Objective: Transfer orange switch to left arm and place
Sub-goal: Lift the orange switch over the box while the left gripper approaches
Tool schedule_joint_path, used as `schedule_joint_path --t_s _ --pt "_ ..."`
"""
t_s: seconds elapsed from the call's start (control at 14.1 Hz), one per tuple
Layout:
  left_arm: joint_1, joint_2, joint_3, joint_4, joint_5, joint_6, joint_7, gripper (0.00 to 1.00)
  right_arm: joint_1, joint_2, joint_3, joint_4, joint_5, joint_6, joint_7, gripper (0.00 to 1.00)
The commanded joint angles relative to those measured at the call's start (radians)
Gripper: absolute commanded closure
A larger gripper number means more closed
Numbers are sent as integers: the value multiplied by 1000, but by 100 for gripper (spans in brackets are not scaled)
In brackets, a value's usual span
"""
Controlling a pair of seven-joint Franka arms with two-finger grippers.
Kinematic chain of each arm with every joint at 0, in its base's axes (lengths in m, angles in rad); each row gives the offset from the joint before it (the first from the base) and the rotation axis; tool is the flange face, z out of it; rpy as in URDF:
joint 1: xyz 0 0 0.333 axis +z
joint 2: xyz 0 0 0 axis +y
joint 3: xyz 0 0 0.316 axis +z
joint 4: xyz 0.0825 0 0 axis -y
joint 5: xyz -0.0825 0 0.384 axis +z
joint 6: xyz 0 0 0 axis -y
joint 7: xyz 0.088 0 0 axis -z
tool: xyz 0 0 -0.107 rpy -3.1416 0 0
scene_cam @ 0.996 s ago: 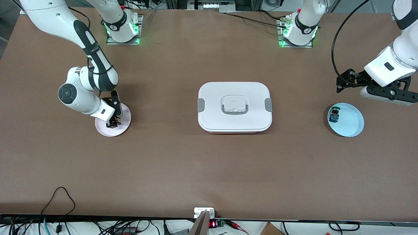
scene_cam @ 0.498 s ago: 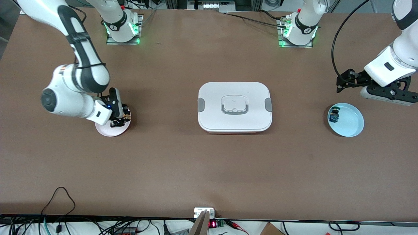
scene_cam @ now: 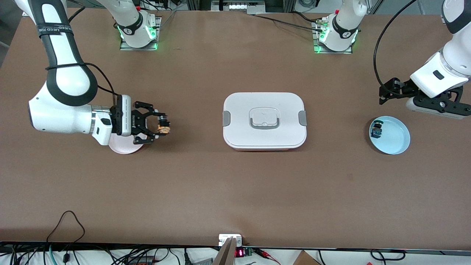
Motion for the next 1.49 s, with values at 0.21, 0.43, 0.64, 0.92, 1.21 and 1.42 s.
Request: schedule_joint_path --t_s 0.21,0.43,0.64,0.92,1.21,1.42 --pt "6 -9 -1 6 17 -19 18 0 131 18 -1 2 484 16 -1 100" --pt "11 -9 -1 6 14 -19 19 0 238 15 -1 9 683 141 -13 100" --pt "-3 4 -4 12 -13 -68 19 0 364 14 -2 34 857 266 -62 100" --pt "25 53 4 35 -396 -279 18 0 467 12 -2 78 957 392 -112 100" --pt "49 124 5 23 -755 -332 24 0 497 12 -2 97 983 446 -119 100" --pt "80 213 2 -18 -1138 -318 31 0 495 12 -2 95 986 447 -119 100"
